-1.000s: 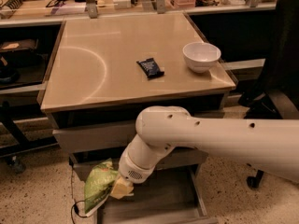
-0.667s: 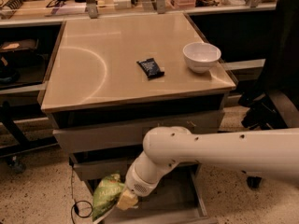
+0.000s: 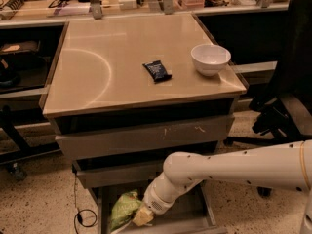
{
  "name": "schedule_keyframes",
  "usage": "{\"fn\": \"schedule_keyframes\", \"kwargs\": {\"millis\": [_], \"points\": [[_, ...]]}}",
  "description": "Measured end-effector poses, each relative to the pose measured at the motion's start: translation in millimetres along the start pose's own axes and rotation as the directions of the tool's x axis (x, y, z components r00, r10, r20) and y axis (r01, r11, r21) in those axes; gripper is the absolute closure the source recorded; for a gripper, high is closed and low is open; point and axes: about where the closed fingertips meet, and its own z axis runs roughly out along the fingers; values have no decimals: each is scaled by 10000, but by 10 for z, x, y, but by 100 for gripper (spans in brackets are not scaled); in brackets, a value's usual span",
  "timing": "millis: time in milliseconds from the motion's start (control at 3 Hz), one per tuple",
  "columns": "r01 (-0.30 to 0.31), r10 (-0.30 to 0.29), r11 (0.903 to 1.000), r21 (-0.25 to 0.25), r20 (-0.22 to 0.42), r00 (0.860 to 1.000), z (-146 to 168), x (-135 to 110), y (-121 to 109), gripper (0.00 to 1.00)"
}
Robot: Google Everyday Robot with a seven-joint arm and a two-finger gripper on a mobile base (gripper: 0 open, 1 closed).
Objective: Place green jalapeno chip bag into bottom drawer
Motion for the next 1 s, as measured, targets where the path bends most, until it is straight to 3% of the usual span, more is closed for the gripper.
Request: {"fn": "schedule_keyframes", "kwargs": {"millis": [667,1000], "points": [[-231,238,9993,-286,219,9995,221,125,-35,100],[-875,881,9961,-127,661,9939,571,424,-248,100]]}}
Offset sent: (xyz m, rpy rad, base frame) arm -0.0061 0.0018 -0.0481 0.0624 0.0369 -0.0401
